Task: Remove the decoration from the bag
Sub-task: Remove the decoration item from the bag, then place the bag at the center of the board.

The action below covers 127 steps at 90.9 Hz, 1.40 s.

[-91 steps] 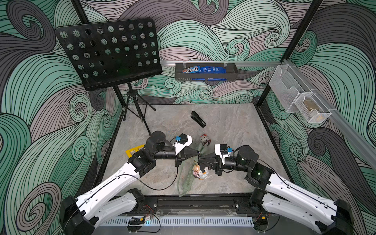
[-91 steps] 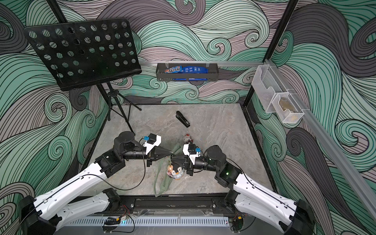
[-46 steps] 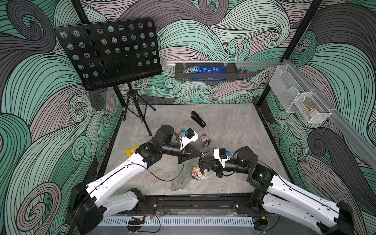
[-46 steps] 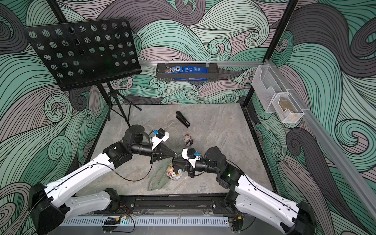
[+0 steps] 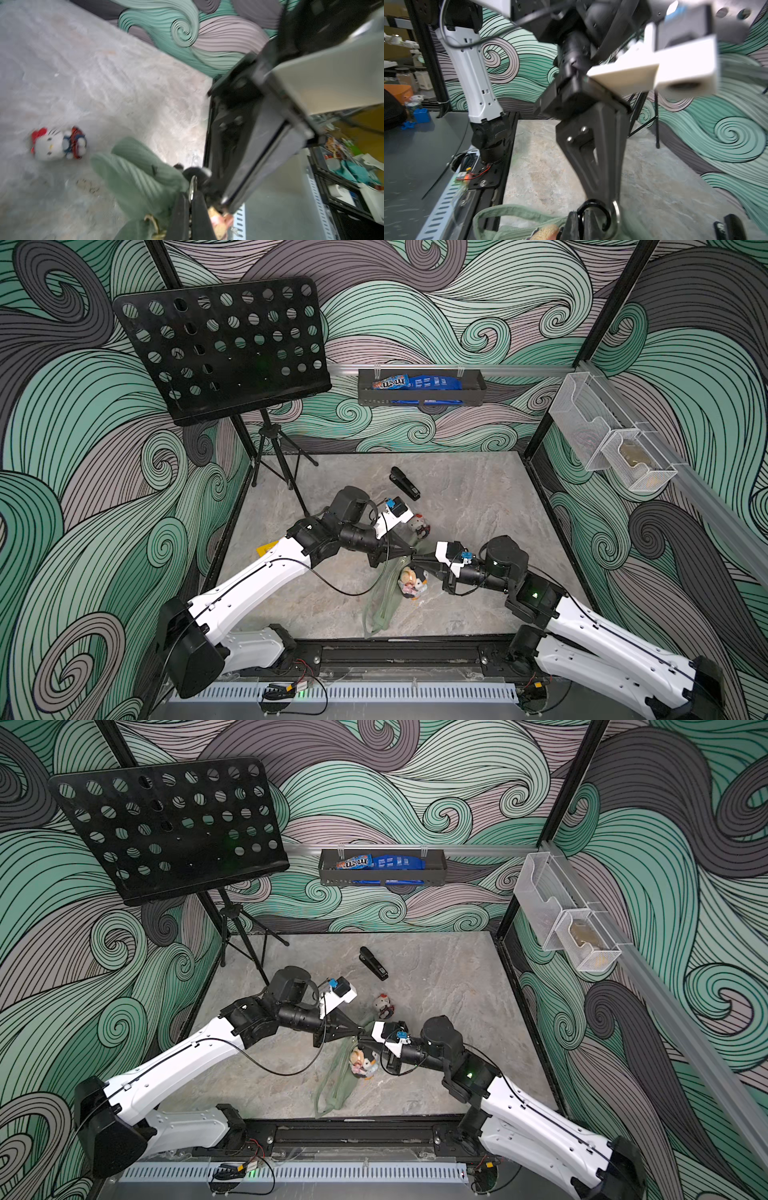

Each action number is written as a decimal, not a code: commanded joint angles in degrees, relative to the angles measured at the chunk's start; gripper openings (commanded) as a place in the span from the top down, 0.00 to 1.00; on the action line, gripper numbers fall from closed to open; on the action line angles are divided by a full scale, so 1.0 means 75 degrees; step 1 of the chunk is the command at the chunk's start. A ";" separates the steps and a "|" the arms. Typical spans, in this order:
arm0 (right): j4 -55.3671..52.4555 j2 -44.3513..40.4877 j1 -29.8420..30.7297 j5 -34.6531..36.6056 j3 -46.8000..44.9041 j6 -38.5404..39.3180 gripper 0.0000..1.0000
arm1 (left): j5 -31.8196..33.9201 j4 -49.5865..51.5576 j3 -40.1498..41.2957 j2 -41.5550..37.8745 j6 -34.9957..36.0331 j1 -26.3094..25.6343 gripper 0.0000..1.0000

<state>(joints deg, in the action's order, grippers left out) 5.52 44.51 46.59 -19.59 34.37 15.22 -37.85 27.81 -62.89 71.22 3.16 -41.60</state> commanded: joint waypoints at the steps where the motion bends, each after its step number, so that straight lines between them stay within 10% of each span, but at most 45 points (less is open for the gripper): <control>1: 0.1100 -0.0349 -0.0138 0.0213 0.0430 0.0230 0.98 | 0.0958 0.0849 0.0013 -0.0114 0.0018 -0.0043 1.00; 20: 0.1277 -0.0426 -0.0264 0.0038 0.0305 0.0138 0.98 | 0.0970 -0.0106 0.0534 -0.0509 -0.0346 0.0008 1.00; 42: 0.1611 0.0211 -0.0581 0.1417 0.0011 -0.0961 0.92 | 0.4894 -0.0767 0.0612 -0.0501 -0.1567 0.0379 1.00; 67: 0.1955 0.1191 -0.1110 0.1003 -0.0476 -0.2158 0.88 | 0.6008 -0.0795 0.0523 0.0850 -0.1854 0.0972 1.00; 72: 0.2139 0.1229 -0.1108 0.0921 -0.0620 -0.2243 0.88 | 0.6127 -0.0780 0.0568 0.1053 -0.1997 0.1083 0.86; 84: 0.2295 0.1380 -0.1108 0.0887 -0.0782 -0.2436 0.88 | 0.5733 -0.0274 0.0365 0.1128 -0.2090 0.1153 0.45; 104: 0.2222 0.1735 -0.1120 0.1043 -0.0745 -0.3250 0.89 | 0.2918 -0.4209 0.2735 -0.0715 -0.2342 0.1028 0.36; 127: 0.1983 0.1997 -0.1120 0.1137 -0.0359 -0.4480 0.89 | 0.1769 -0.6622 0.4002 -0.0969 -0.2157 0.0356 0.35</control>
<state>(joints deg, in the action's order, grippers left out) 19.75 59.53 38.28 -11.84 29.04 -12.40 -17.17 -9.69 -33.71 63.42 -13.61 -36.60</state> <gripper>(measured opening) 0.112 0.653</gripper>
